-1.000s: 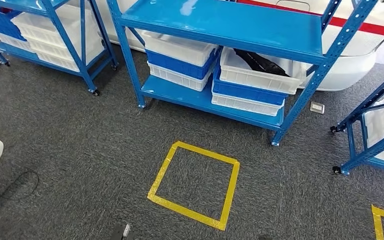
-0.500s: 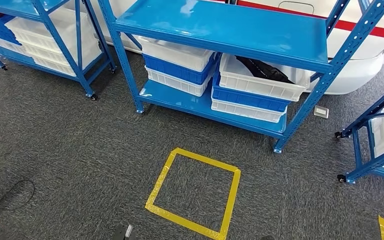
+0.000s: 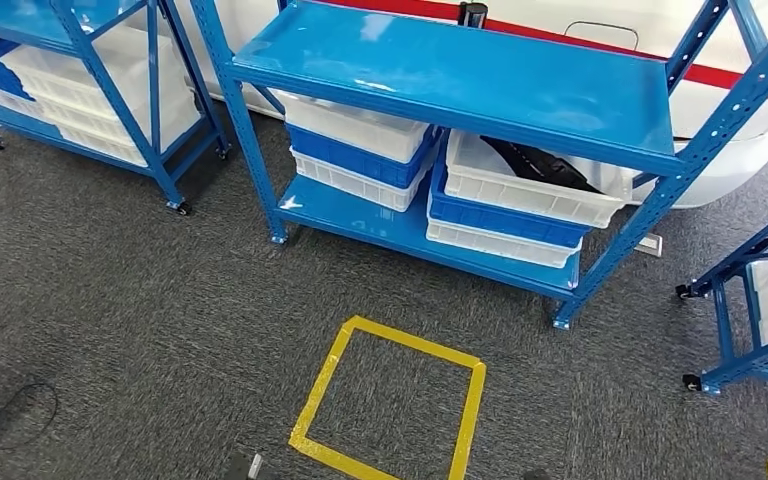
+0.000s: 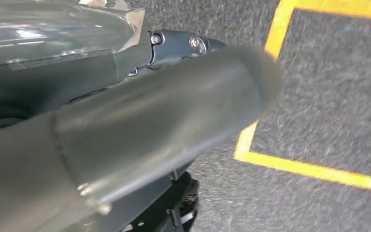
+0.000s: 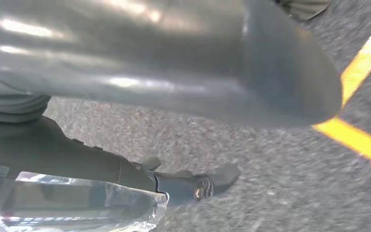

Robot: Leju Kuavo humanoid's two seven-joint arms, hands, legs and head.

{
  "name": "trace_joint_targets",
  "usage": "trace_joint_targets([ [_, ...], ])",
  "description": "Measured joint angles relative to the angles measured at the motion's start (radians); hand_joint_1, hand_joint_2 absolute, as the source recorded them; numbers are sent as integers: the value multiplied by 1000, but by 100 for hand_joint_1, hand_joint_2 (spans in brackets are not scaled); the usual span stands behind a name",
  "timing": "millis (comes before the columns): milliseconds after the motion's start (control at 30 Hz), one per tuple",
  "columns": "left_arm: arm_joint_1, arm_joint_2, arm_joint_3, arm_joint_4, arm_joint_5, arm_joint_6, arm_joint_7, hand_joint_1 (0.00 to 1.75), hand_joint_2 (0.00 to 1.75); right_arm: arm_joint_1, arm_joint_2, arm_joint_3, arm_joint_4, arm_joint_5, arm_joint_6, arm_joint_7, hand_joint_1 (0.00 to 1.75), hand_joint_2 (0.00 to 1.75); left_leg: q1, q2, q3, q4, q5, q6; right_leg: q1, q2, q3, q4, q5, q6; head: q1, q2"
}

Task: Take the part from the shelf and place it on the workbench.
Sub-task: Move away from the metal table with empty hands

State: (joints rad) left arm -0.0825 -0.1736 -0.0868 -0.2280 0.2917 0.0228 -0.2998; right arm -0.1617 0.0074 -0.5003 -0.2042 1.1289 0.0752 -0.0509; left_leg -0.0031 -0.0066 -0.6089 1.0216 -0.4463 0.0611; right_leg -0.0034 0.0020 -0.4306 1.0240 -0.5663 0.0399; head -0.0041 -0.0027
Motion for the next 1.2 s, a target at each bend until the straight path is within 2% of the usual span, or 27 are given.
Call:
trace_joint_targets([
  [33,-1,0,0,0,0,0,0,0,0,-1,0,0,0,0,0,0,0,0,1,-1,16,-2,-5,5,-1,0,-19,37,-10,-1,2,0],
  [67,-1,-1,0,0,0,0,0,0,0,-2,1,0,0,0,0,-1,0,0,0,-2,26,-3,-13,8,-4,0,-53,93,-25,-1,4,0],
  [133,-1,-1,0,0,0,-1,0,0,0,1,1,0,0,0,0,-1,0,0,-4,-6,45,-2,-31,13,-5,0,-144,203,-66,-3,5,0],
  [167,0,-1,0,0,0,-1,0,0,0,4,0,0,0,0,0,-1,0,0,-7,-8,56,-2,-41,14,-5,0,-181,227,-80,0,5,0],
  [200,1,-1,0,0,0,-1,0,0,0,7,0,0,0,1,0,-1,0,0,-9,-11,70,-2,-53,15,-5,0,-202,218,-80,3,5,0],
  [233,2,-1,0,0,0,-1,0,0,0,9,0,0,0,1,0,-1,0,0,-11,-12,85,-2,-64,15,-4,0,-206,176,-57,9,5,0],
  [300,3,-1,0,1,-1,-1,0,0,0,13,-1,0,1,1,0,-1,0,0,-13,-14,112,-2,-89,12,-1,-2,-196,70,40,18,4,0],
  [367,4,-2,0,1,-3,-1,0,0,0,15,-2,-1,2,1,0,-1,0,0,-13,-15,127,-3,-109,4,8,-5,-184,17,103,2,4,0],
  [400,4,-2,0,2,-4,-1,0,0,0,15,-3,-1,2,1,0,-1,0,0,-12,-15,136,-3,-113,-1,12,-6,-181,11,107,-12,3,0],
  [467,3,-4,0,1,-6,-2,-1,0,0,13,-4,-1,1,1,0,-1,0,0,-11,-12,134,15,-109,-11,6,-2,-157,-6,104,-34,5,0],
  [500,1,-4,0,1,-7,-2,-2,0,0,12,-4,-1,1,1,0,-2,0,0,-10,-10,122,46,-102,-16,1,-1,-143,-16,100,-42,4,0],
  [567,-1,-4,0,1,-7,-2,-3,0,0,10,-5,-1,1,1,0,-2,0,0,-4,-7,57,150,-107,-31,-5,0,-112,-28,89,-54,2,0],
  [633,1,-3,0,1,-8,-2,-3,0,0,11,-5,-1,1,1,0,-3,0,0,7,-4,-30,249,-150,-49,-9,1,-90,-30,71,-57,0,0],
  [667,2,-2,0,1,-8,-2,-3,0,0,12,-5,-1,1,1,0,-3,0,0,12,-3,-66,272,-171,-56,-12,2,-79,-30,60,-54,-1,0],
  [700,3,0,0,1,-8,-2,-3,0,0,14,-4,-1,1,1,0,-3,0,0,17,-1,-89,268,-175,-61,-15,3,-66,-30,49,-50,-2,0],
  [733,4,1,0,1,-8,-2,-3,0,0,15,-3,-1,1,1,0,-4,0,0,22,1,-96,238,-158,-66,-20,5,-52,-30,38,-45,-2,0],
  [767,5,2,0,1,-8,-2,-3,0,0,16,-2,-1,1,1,0,-4,0,0,26,4,-91,185,-114,-70,-24,6,-38,-31,25,-39,-2,0],
  [800,6,2,0,1,-8,-2,-3,0,0,16,-2,-1,1,1,0,-4,0,0,31,7,-82,122,-56,-75,-26,6,-26,-30,11,-31,-4,0],
  [833,6,2,0,2,-8,-2,-3,0,0,16,-2,-2,1,1,0,-5,0,0,34,12,-73,74,-15,-75,-26,7,-16,-31,-1,-23,-7,0],
  [867,6,2,0,2,-8,-2,-2,0,0,15,-2,-2,1,1,0,-5,0,0,34,16,-64,42,15,-73,-24,6,-8,-36,-12,-15,-7,0],
  [900,7,2,0,2,-8,-2,-1,0,0,14,-3,-2,1,1,0,-6,0,0,33,17,-60,28,24,-65,-21,6,4,-38,-16,-5,-7,0],
  [967,7,1,0,2,-8,-2,-1,0,0,13,-2,-2,1,1,0,-8,0,0,27,11,-40,21,16,-44,-20,3,21,-36,-12,15,-3,0],
  [1000,7,1,0,2,-8,-2,-1,0,0,11,-1,-2,1,1,0,-9,0,0,25,8,-28,16,11,-32,-22,2,20,-15,-8,20,-2,0],
  [1067,7,0,0,1,-8,-1,-2,0,0,11,0,-2,1,1,0,-12,0,0,20,5,-3,12,-2,-11,-26,2,-30,73,-19,17,0,0],
  [1100,7,0,0,1,-8,-1,-2,0,0,11,0,-2,1,1,0,-12,0,0,16,4,8,12,-12,-4,-26,1,-73,135,-37,12,0,0],
  [1167,8,0,0,1,-8,-1,-2,0,0,15,0,-4,1,1,0,-13,0,0,10,-2,29,13,-33,2,-23,2,-163,233,-84,7,1,0],
  [1200,10,0,0,1,-8,-1,-2,0,0,17,0,-4,1,1,0,-13,0,0,8,-5,42,13,-45,4,-21,2,-197,248,-99,7,1,0],
])
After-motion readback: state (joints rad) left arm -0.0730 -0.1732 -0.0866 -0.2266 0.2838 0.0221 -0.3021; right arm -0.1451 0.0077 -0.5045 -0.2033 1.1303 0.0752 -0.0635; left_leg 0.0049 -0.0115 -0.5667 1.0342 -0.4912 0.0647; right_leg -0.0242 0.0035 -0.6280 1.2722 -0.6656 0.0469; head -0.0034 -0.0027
